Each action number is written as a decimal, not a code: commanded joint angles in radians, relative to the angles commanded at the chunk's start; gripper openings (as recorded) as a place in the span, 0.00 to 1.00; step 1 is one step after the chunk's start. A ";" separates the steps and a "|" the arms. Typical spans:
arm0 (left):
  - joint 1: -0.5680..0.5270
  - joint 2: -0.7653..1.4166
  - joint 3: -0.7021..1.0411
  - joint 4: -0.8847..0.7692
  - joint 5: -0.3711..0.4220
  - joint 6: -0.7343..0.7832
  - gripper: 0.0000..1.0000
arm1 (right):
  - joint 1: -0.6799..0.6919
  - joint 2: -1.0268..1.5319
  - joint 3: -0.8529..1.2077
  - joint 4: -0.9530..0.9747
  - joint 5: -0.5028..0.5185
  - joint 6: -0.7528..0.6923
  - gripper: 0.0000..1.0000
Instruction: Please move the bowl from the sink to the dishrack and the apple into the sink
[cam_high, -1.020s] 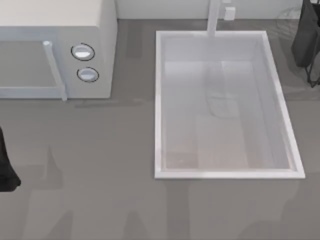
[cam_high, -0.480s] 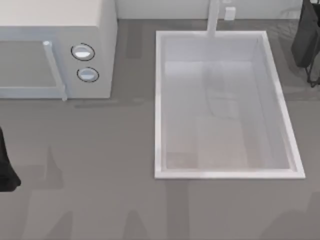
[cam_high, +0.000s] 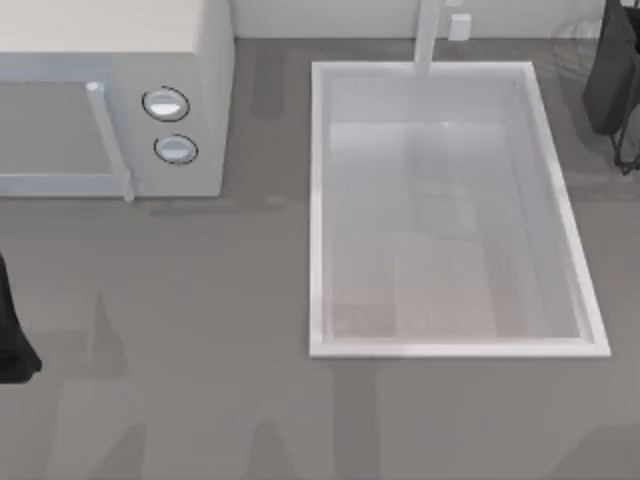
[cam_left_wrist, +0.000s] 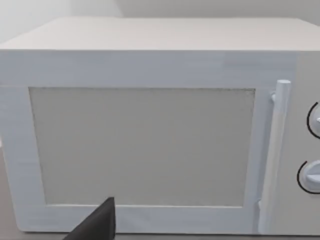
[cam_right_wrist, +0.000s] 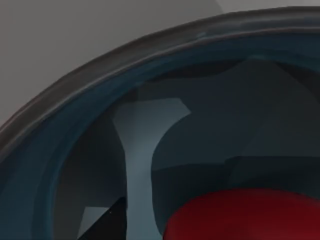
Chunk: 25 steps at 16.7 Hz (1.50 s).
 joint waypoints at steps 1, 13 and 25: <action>0.000 0.000 0.000 0.000 0.000 0.000 1.00 | 0.000 0.000 0.000 0.000 0.000 0.000 1.00; 0.000 0.000 0.000 0.000 0.000 0.000 1.00 | 0.000 0.000 0.000 0.000 0.000 0.000 0.17; 0.000 0.000 0.000 0.000 0.000 0.000 1.00 | -0.003 -0.104 0.041 -0.083 0.020 0.021 0.00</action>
